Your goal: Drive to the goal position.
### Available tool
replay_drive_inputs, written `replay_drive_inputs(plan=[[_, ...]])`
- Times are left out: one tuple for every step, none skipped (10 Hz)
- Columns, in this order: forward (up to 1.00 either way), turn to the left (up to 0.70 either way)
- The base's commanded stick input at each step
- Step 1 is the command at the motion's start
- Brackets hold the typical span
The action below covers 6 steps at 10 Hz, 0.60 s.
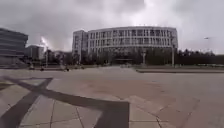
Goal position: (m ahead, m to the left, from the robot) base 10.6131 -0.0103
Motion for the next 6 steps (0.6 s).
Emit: replay_drive_inputs(plan=[[0.85, 0.07], [0.85, 0.04], [0.85, 0.02], [0.85, 0.0], [0.85, 0.0], [0.85, 0.0]])
